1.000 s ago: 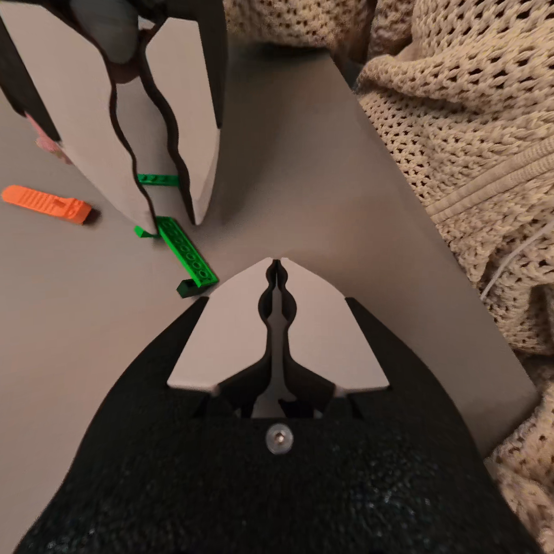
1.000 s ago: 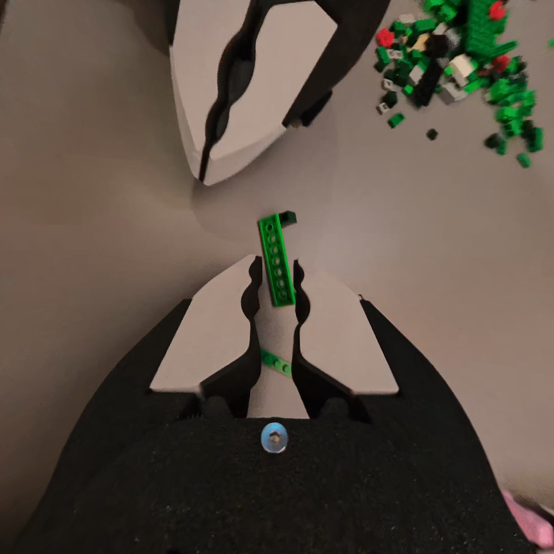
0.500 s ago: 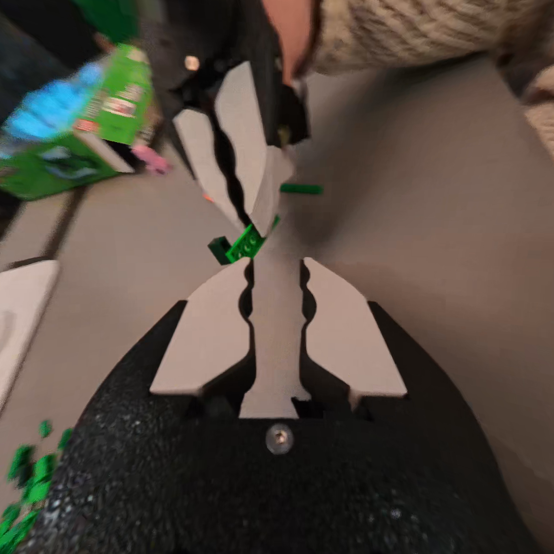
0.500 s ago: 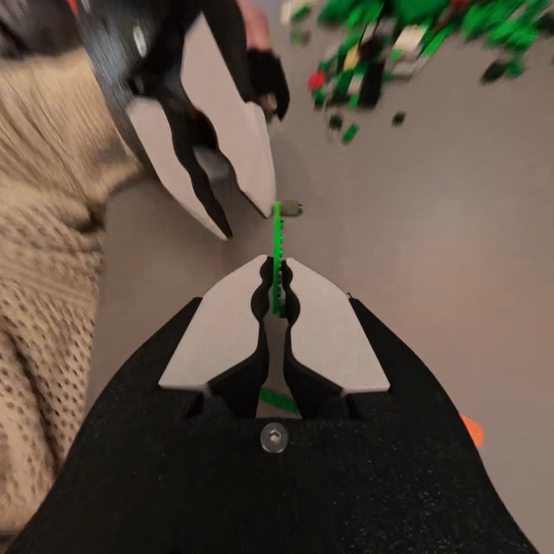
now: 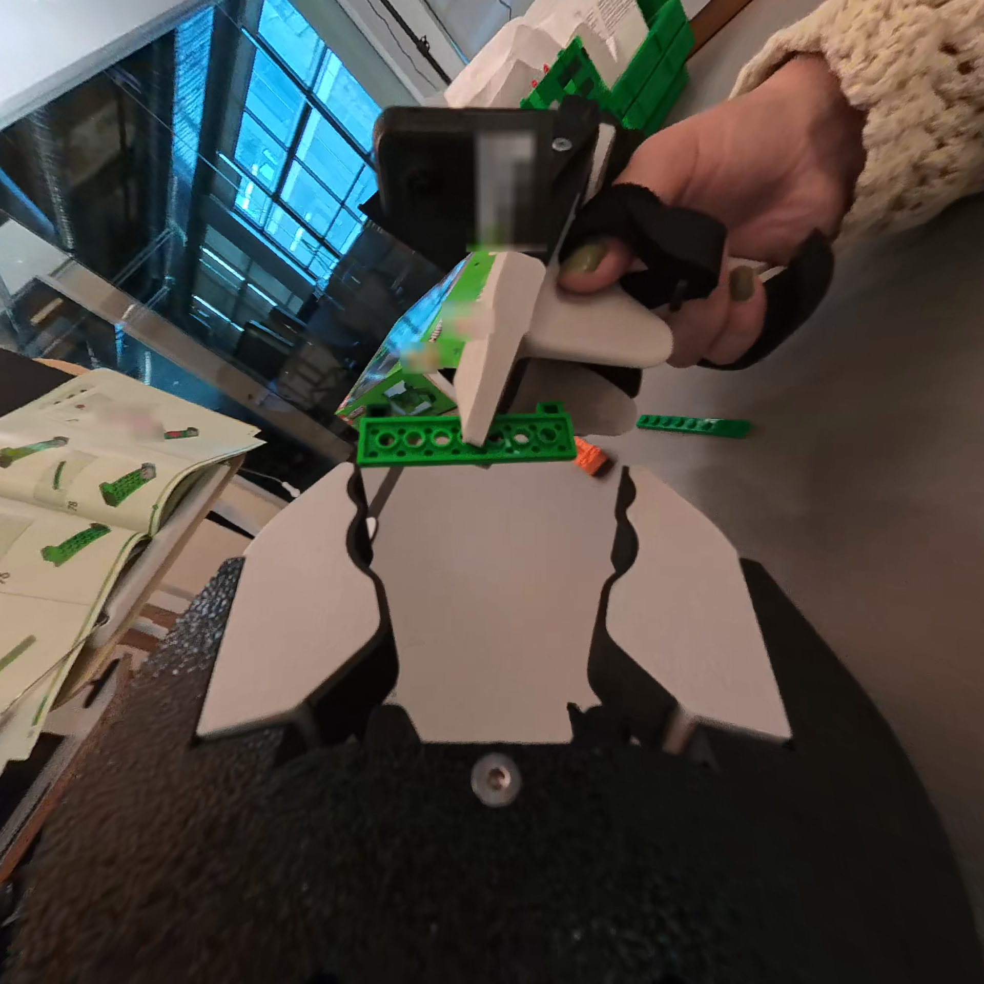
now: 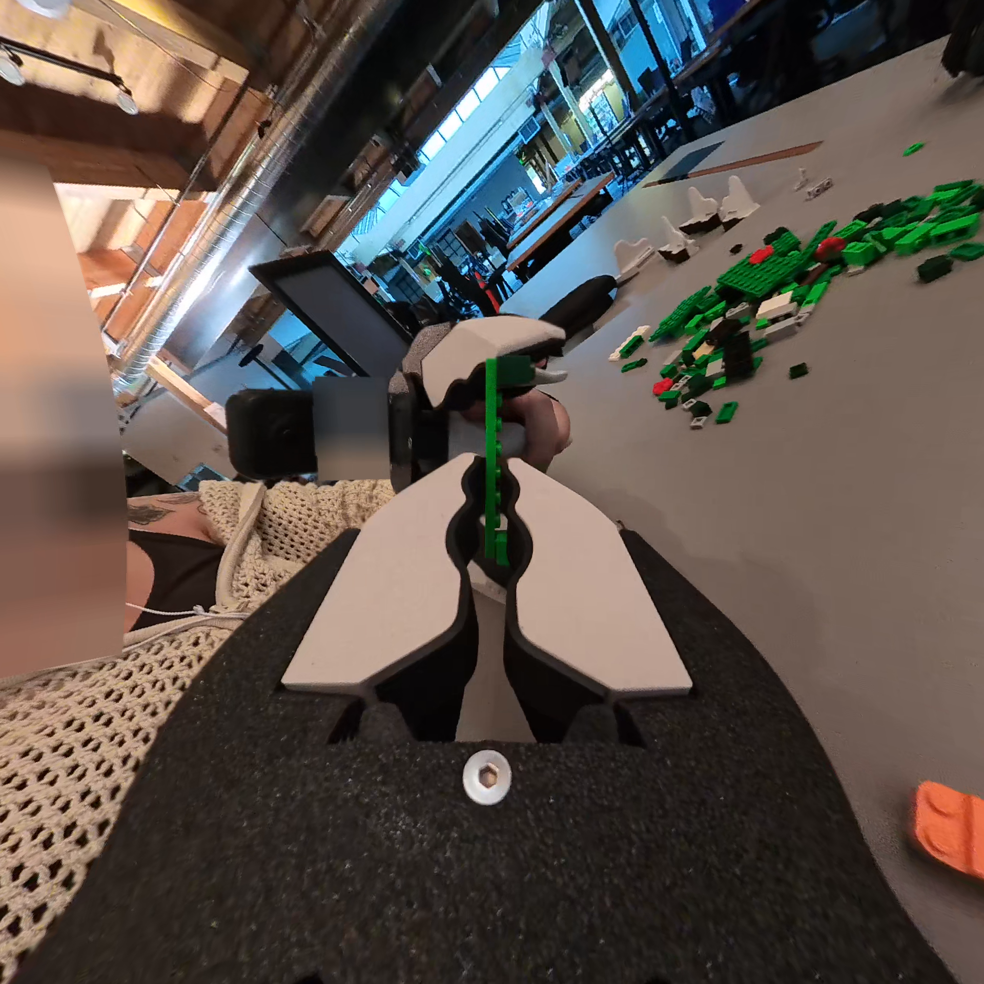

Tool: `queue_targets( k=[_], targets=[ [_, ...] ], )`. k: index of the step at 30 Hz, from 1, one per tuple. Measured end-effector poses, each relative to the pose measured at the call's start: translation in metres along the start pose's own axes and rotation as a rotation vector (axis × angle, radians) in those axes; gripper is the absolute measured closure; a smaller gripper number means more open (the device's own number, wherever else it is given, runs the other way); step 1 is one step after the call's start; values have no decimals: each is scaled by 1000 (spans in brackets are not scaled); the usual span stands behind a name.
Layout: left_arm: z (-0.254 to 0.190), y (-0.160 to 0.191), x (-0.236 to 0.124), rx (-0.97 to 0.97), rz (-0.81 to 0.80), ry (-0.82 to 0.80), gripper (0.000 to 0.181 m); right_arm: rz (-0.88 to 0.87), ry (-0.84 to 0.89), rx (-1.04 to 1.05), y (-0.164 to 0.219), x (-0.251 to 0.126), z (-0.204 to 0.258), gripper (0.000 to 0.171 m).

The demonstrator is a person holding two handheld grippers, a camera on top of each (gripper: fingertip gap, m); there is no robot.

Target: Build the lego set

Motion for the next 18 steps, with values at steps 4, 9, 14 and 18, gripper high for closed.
queue_targets(
  k=[4, 9, 14, 18],
  targets=[
    [0, -3, -2, 9, -26, -32, 104, 19, -32, 28, 5, 5, -1, 167],
    [0, -5, -5, -15, -67, 8, 106, 26, -99, 71, 7, 6, 0, 167],
    [1, -6, -6, -8, -77, -9, 98, -2, -173, 115, 5, 4, 2, 167],
    [2, -8, -9, -15, -114, -5, 104, 8, -183, 118, 6, 4, 3, 167]
  ],
)
Point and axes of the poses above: each gripper's, where its closed fingertips meet, x out along the fingers, y out of its underside, z = x × y across the jaws, the point moved 8 cm from there along -x, back along the fingers, and after that the axes turned 2 degrees about z, right-handed, at the moved point
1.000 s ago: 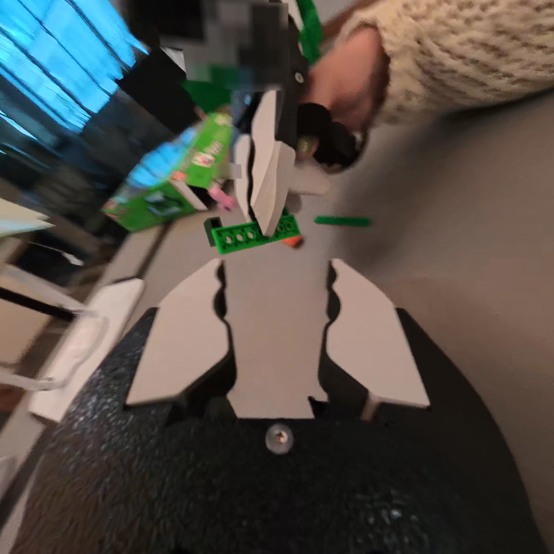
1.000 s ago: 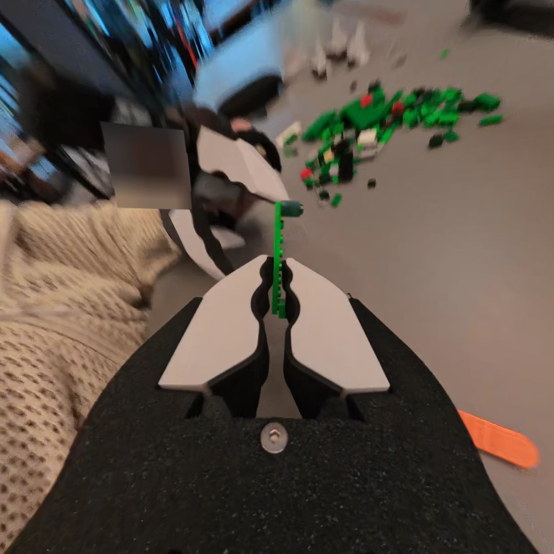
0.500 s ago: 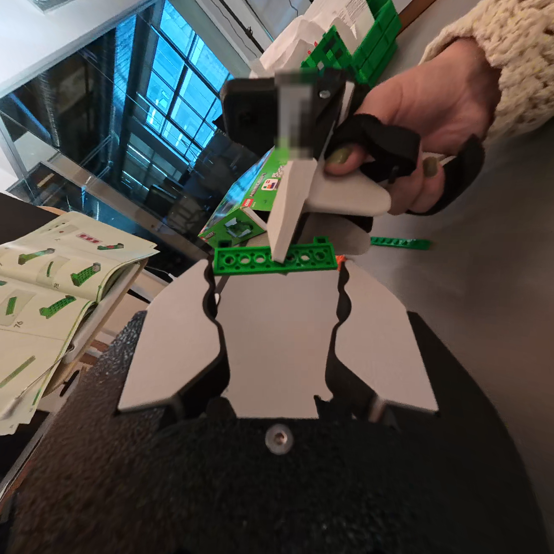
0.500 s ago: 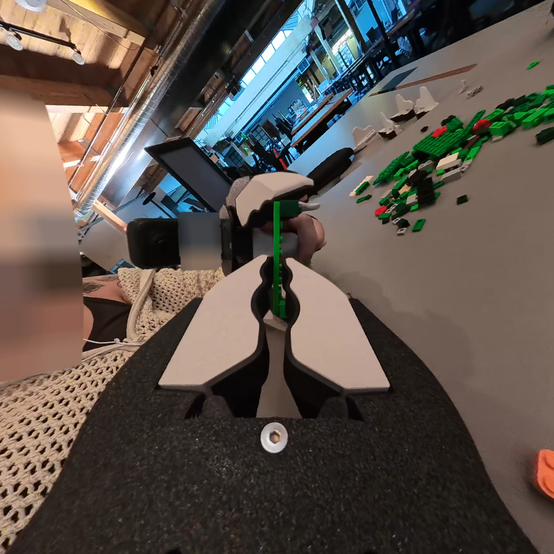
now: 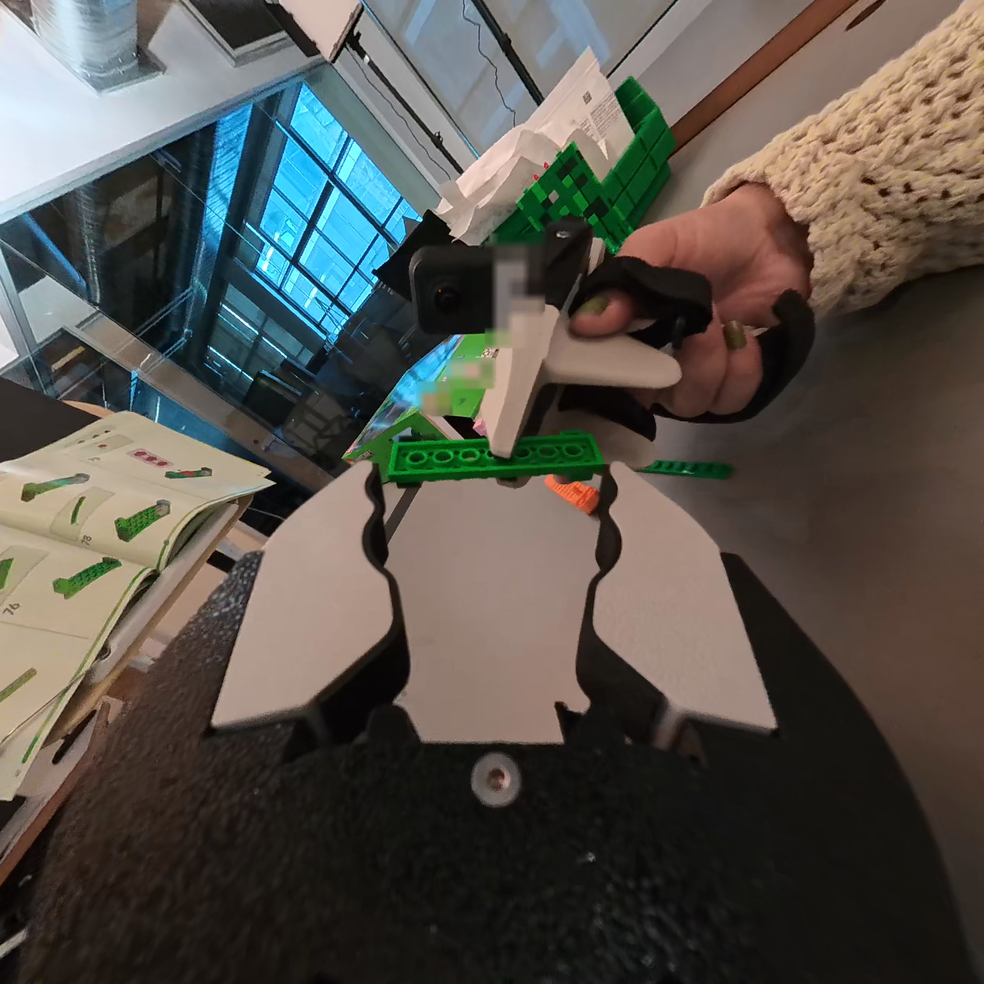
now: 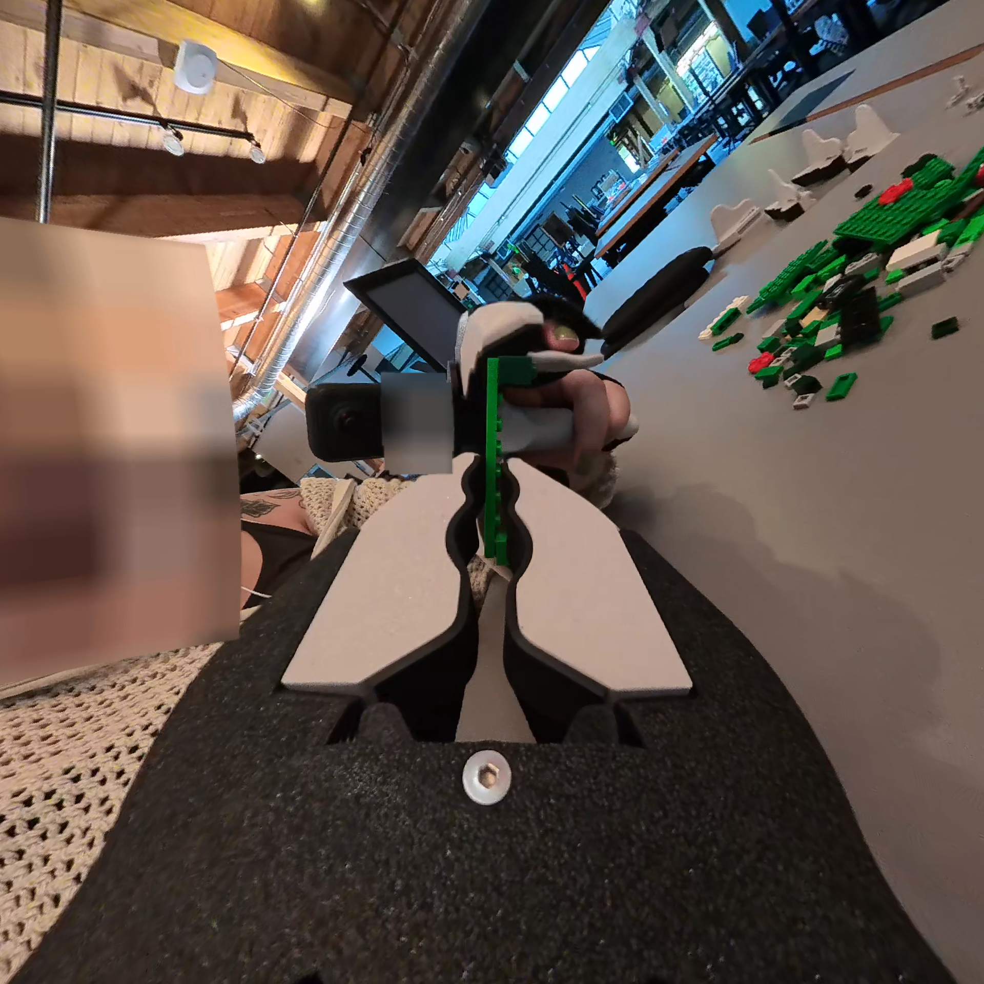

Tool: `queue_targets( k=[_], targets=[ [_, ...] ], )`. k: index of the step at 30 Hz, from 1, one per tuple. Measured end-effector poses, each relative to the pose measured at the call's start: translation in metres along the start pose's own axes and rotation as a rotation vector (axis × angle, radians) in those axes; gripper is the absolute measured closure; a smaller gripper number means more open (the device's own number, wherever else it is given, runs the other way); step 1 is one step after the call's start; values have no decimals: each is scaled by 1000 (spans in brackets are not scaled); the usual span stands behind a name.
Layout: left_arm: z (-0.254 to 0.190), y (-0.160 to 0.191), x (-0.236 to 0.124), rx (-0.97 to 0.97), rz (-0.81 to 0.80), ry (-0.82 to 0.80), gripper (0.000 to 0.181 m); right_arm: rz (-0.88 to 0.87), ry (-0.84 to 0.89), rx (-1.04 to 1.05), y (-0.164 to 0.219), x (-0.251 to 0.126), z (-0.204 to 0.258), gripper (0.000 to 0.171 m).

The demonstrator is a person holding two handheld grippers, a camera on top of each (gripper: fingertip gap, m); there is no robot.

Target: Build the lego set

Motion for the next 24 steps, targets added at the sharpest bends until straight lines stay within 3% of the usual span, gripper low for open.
queue_targets(
  k=[11, 14, 16, 19, 24],
  targets=[
    [-2, 0, -1, 25, 2, 5, 108, 9, -9, -5, 1, 0, 0, 167],
    [0, 2, -1, 12, 4, -8, 108, -7, 60, -87, -4, -5, 3, 152],
    [4, 4, -3, -19, 2, -23, 108, 9, 182, -184, -12, -22, 7, 149],
    [10, 8, -4, -80, -3, -44, 108, 88, 510, -336, -19, -56, 18, 148],
    [8, 17, 1, -164, 8, 6, 108, 406, 917, -427, 16, -78, 30, 149]
  ],
)
Point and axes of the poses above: each gripper's, where its closed fingertips meet, x out along the fingers, y out of its underside, z = x × y across the jaws, the point moved 8 cm from there along -x, back along the fingers, and after that the axes turned 2 degrees about z, right-handed, at the moved point
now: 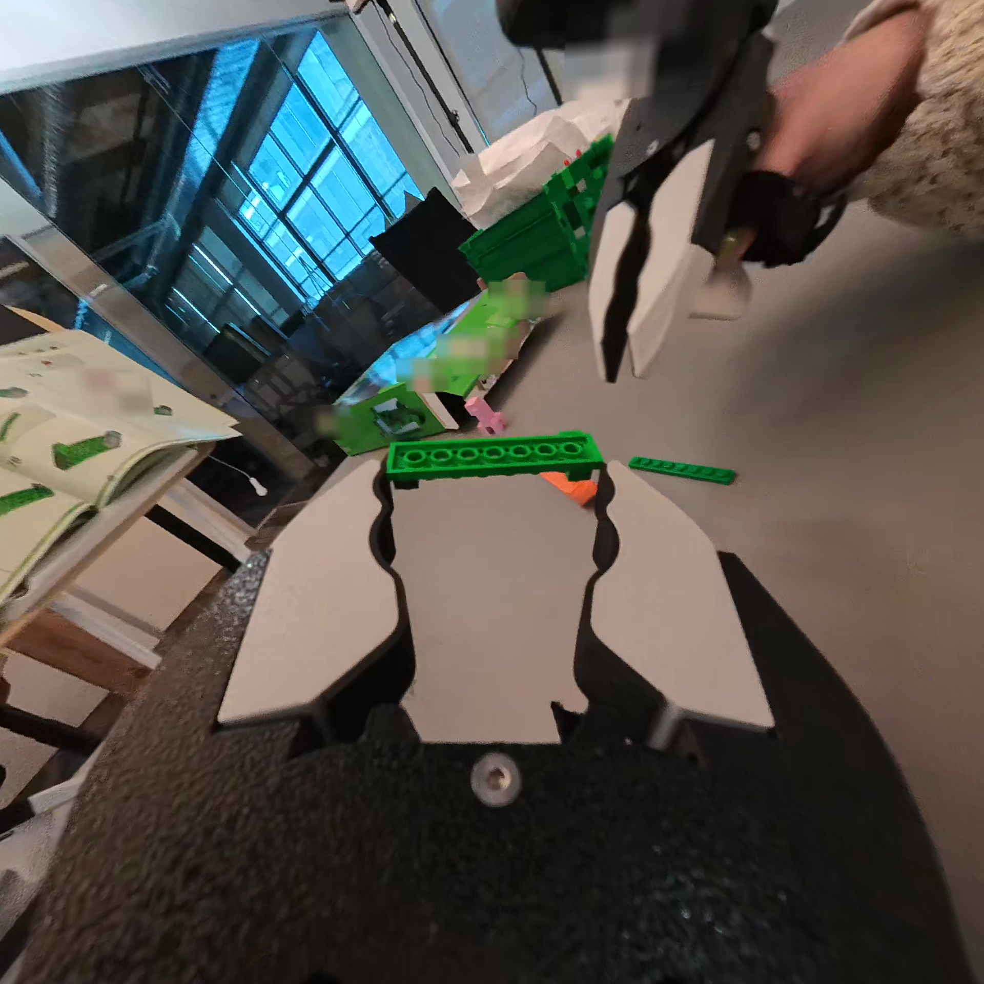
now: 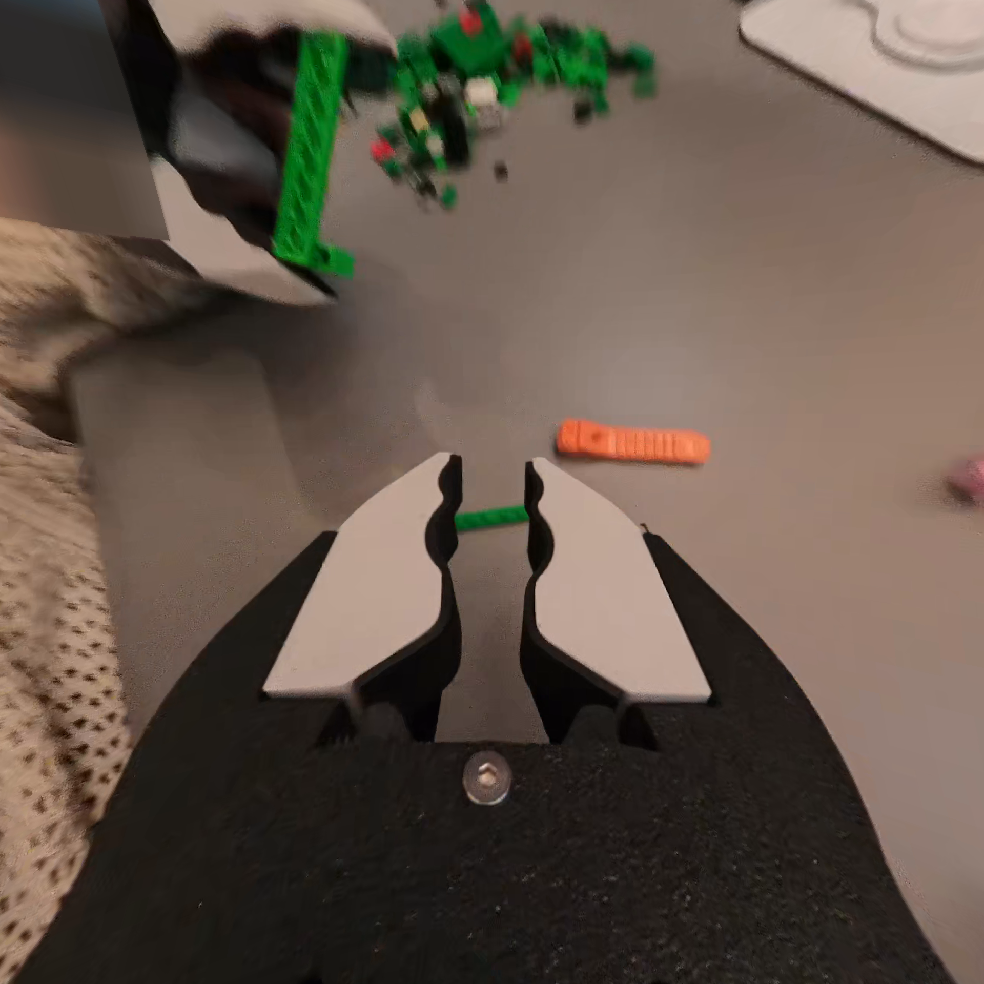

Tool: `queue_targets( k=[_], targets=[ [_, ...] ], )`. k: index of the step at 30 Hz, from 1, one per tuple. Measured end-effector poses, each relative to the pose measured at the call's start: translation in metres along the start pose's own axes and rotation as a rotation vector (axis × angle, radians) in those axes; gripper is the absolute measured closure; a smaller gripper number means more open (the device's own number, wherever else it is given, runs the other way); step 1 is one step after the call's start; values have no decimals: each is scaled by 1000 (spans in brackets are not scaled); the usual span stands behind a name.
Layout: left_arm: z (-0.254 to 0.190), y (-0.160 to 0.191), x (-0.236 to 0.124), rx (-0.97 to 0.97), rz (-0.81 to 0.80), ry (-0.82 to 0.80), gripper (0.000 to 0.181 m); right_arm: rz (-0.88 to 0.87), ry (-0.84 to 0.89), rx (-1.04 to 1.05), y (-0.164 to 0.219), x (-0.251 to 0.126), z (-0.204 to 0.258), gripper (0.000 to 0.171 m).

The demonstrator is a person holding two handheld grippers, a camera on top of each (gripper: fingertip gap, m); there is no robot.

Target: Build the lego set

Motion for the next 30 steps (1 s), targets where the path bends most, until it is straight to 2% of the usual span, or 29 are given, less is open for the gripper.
queue_targets(
  k=[2, 5, 9, 15, 19, 24, 30],
  targets=[
    [-3, 3, 3, 8, 33, 26, 108, 59, 138, 25, 15, 6, 9, 147],
    [-5, 5, 6, 38, 72, 15, 108, 191, 280, 103, 35, 22, 23, 133],
    [-7, 7, 7, 49, 93, 19, 108, 231, 340, 129, 37, 37, 38, 132],
    [-9, 7, 7, 82, 118, 25, 108, 333, 443, 88, 25, 45, 34, 136],
    [-9, 8, 8, 75, 127, 35, 108, 413, 429, -12, 21, 50, 32, 162],
    [-11, 11, 11, 38, 161, 103, 108, 423, 344, -177, 22, 46, 28, 165],
    [-22, 11, 14, -5, 187, 272, 108, 235, 241, -331, 19, 33, 34, 166]
  ],
)
Point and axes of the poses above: each gripper's, where its closed fingertips meet, x out along the fingers, y out of its underside, z = x × y across the jaws, the point moved 8 cm from there along -x, back along the fingers, and after that the axes turned 2 degrees about z, right-handed, at the moved point
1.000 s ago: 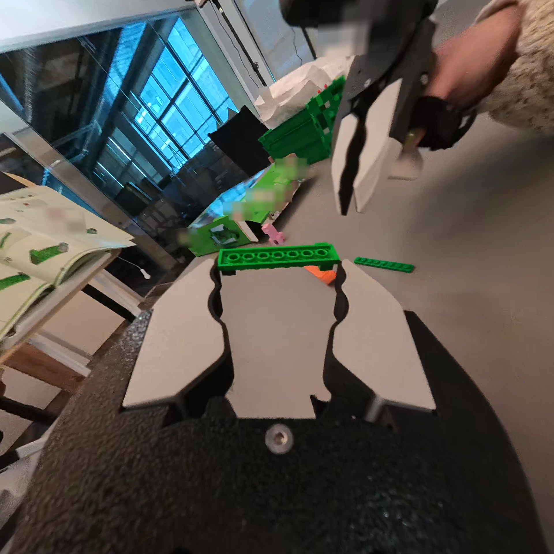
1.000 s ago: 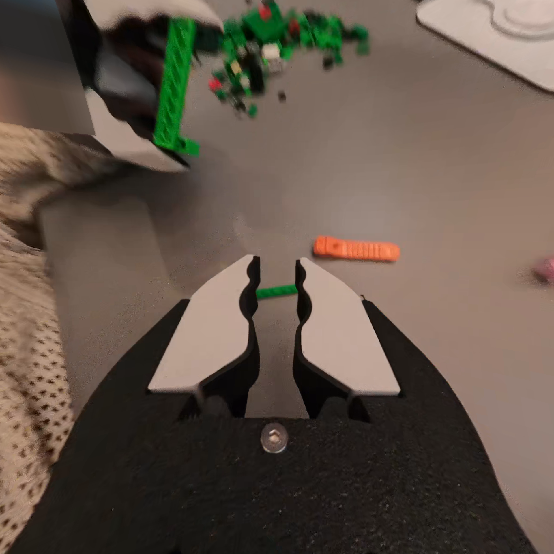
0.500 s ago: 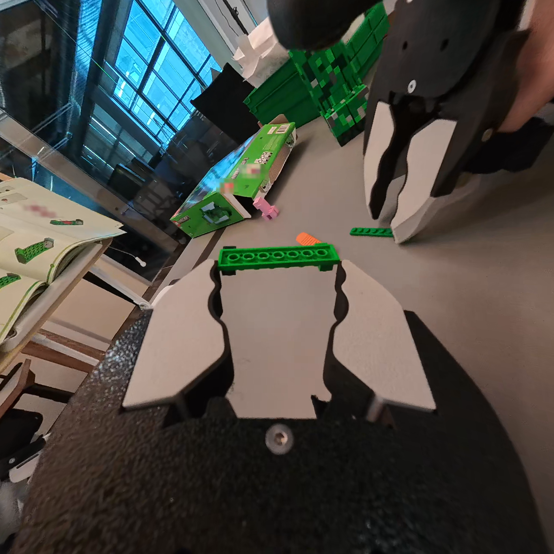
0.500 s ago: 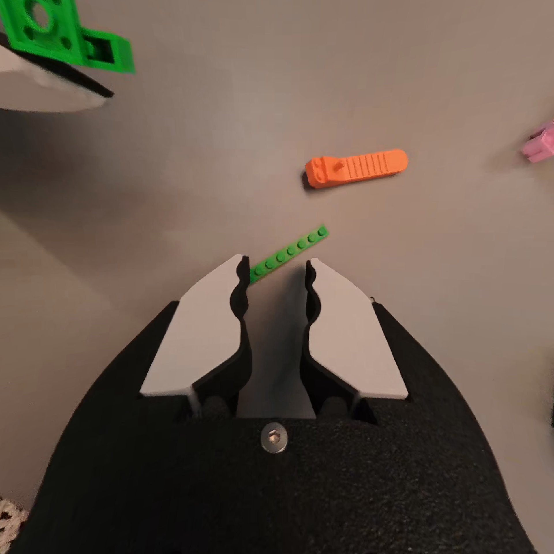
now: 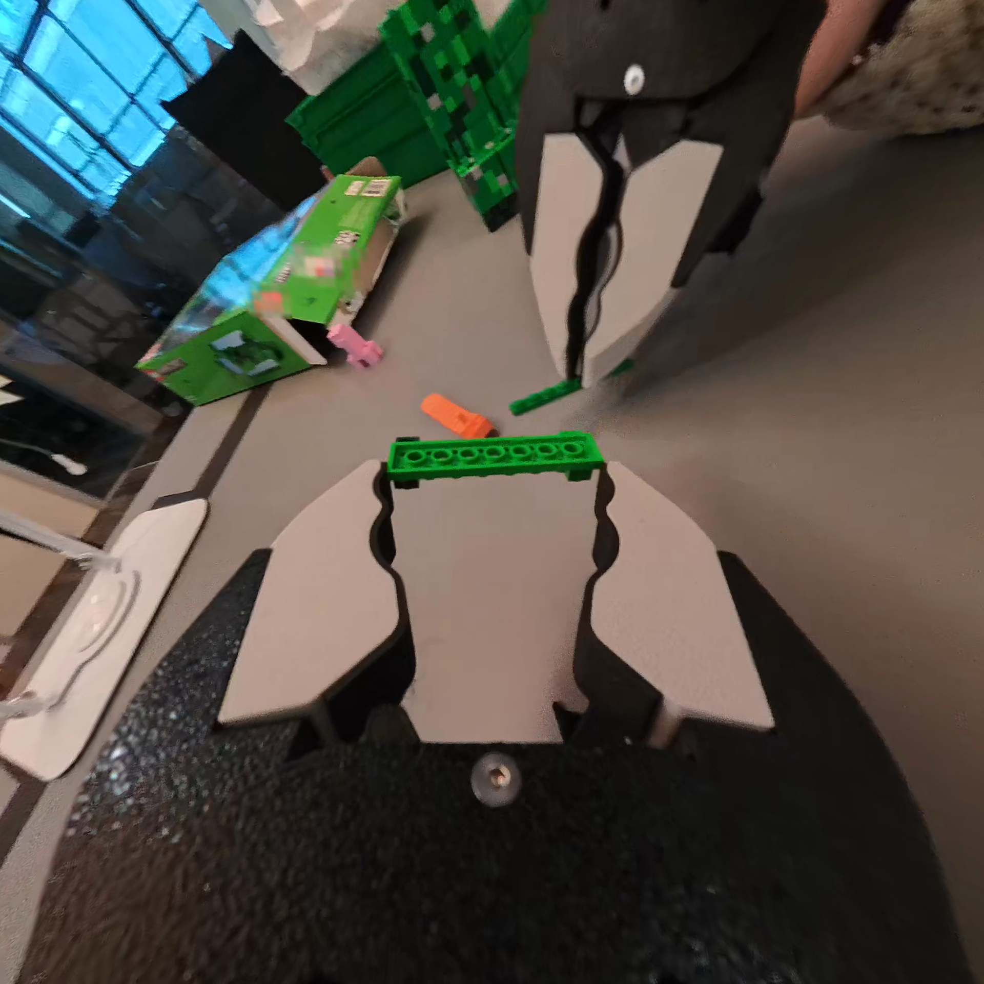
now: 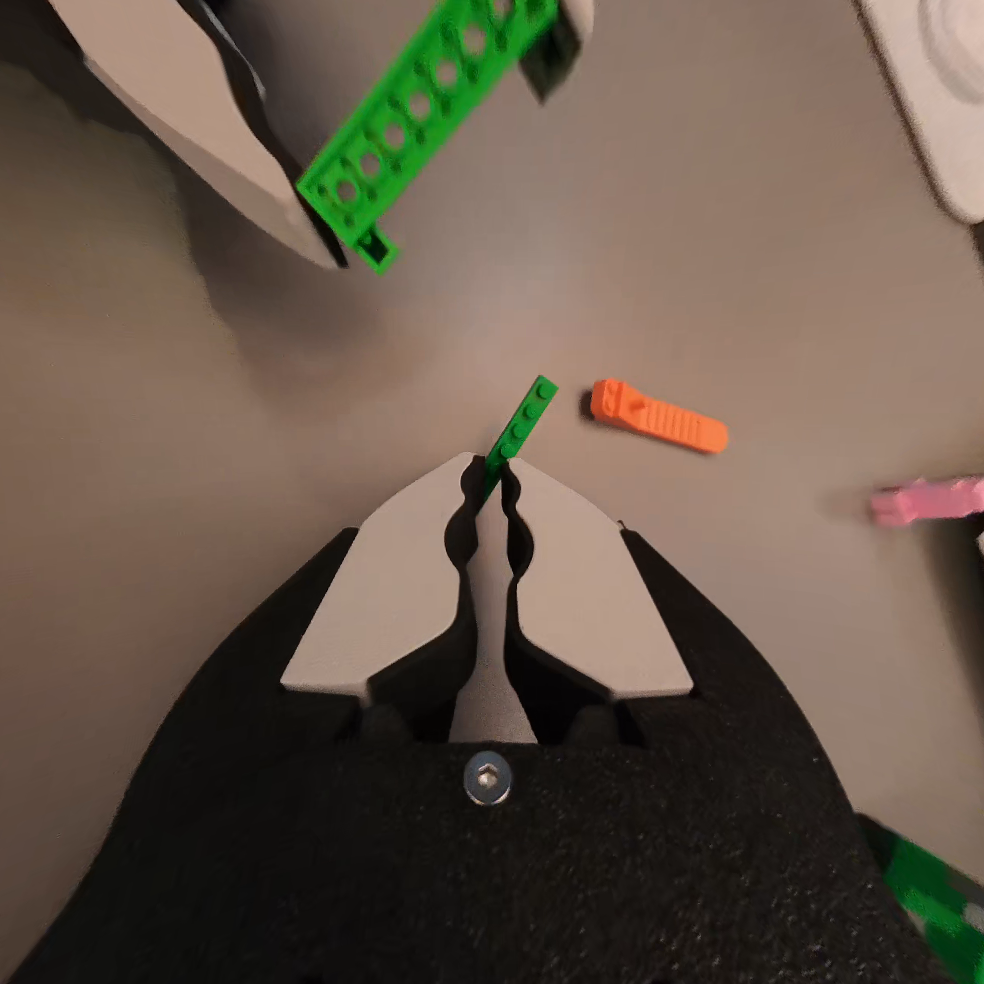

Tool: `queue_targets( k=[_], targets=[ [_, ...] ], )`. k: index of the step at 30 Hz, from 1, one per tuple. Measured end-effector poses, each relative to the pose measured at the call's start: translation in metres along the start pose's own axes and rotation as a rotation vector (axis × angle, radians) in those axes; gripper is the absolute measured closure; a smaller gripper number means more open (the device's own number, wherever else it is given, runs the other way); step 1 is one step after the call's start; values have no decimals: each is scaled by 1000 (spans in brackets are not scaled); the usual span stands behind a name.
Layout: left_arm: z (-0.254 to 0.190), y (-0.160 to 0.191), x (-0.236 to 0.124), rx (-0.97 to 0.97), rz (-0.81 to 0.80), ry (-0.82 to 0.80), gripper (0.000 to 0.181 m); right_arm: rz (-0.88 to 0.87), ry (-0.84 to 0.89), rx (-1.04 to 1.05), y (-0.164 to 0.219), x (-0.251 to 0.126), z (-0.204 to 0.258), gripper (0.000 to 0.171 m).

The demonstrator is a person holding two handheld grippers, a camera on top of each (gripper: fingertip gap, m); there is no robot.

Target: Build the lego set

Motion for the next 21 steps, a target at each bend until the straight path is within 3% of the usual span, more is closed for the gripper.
queue_targets(
  k=[2, 5, 10, 16, 21],
  targets=[
    [-5, -1, 2, -7, 4, 80, 108, -51, -20, -109, -3, -8, 6, 166],
    [-11, -4, 2, 14, -25, 132, 108, 22, -62, -252, -4, -11, 15, 166],
    [-27, -9, 5, 66, -37, 248, 108, 47, -193, -358, -17, -16, 27, 168],
    [-37, -2, 16, 88, 66, 306, 108, 15, -221, -353, -32, -24, 19, 171],
    [-37, 4, 13, 24, 139, 406, 108, 75, -303, -269, -14, -12, 12, 163]
  ],
)
Point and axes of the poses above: each gripper's, where its closed fingertips meet, x out along the fingers, y out of its underside, z = x × y across the jaws, the point moved 8 cm from there along -x, back along the fingers, and after that the axes turned 2 degrees about z, right-handed, at the moved point
